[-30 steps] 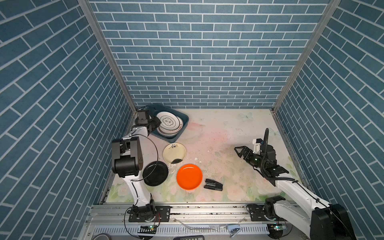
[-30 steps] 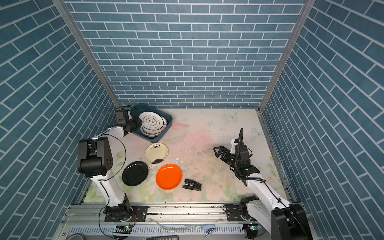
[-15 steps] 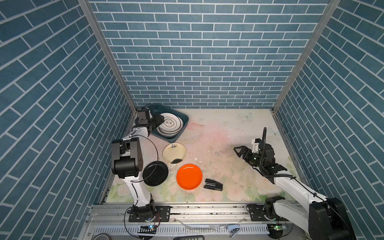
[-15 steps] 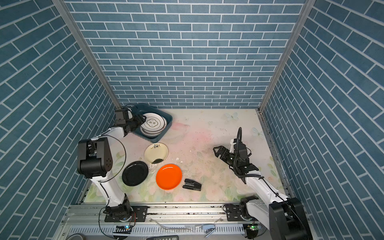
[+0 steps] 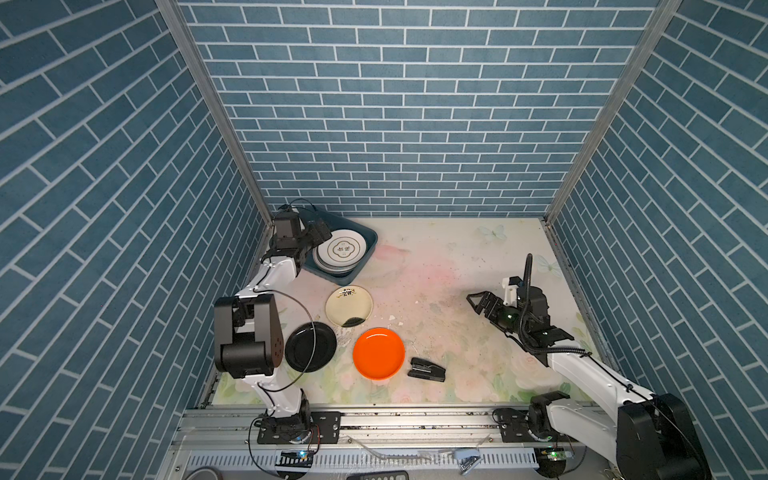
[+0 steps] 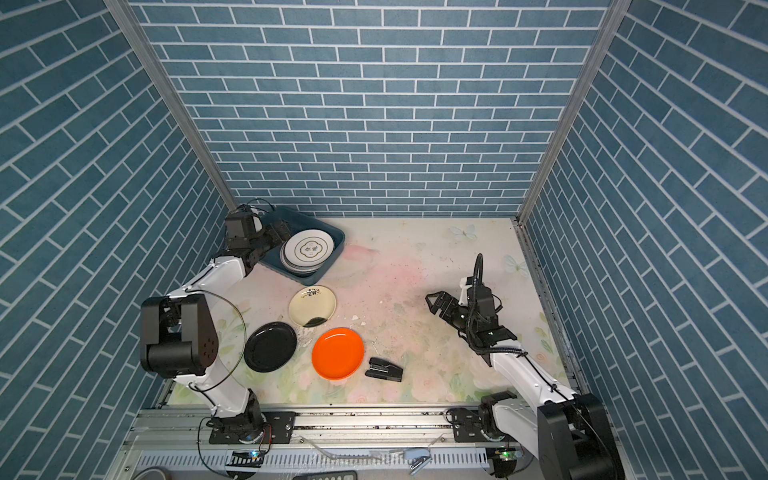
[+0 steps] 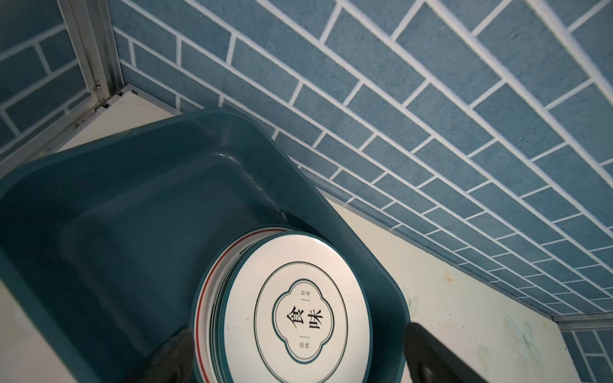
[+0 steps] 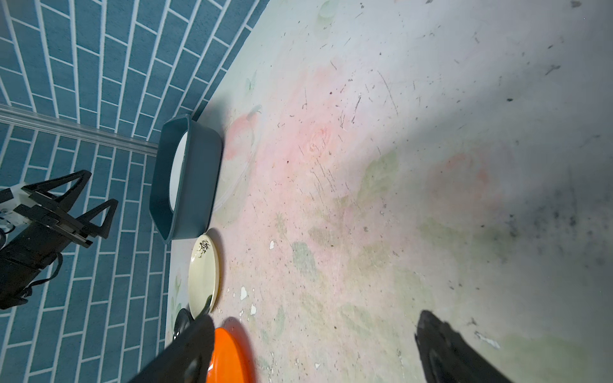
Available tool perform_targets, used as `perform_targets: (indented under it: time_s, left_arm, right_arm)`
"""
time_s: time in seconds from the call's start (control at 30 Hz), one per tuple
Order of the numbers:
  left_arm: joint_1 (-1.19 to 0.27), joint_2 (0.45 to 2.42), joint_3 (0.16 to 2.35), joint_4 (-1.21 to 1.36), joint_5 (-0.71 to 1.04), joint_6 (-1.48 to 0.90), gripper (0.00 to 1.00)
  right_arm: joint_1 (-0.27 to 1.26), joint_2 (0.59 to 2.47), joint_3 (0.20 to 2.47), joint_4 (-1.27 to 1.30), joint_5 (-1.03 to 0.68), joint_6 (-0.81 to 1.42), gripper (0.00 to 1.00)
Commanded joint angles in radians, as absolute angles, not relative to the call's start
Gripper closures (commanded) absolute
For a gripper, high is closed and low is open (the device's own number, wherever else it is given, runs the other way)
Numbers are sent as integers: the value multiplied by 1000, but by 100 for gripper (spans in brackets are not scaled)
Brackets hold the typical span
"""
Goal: Place the plates into the plastic bin on the countertop
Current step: 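Move the left gripper from the bin down toward the orange plate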
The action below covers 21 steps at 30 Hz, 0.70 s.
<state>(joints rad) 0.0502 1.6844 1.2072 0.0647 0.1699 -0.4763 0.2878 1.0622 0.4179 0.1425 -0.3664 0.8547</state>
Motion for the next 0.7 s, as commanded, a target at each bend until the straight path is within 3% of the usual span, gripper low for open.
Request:
perform_targets:
  time_s: [0.0, 0.37, 0.67]
  left_arm:
    - [4, 1590, 1163, 24, 71, -432, 0]
    - [-118, 1181, 851, -86, -49, -496, 1]
    - [-170, 955, 667, -228, -8, -538, 0]
  right_arm:
    - [294, 1052, 442, 158, -401, 825, 5]
    - [334, 1058, 443, 170, -423, 811, 6]
    - [374, 1129, 523, 115, -425, 753, 8]
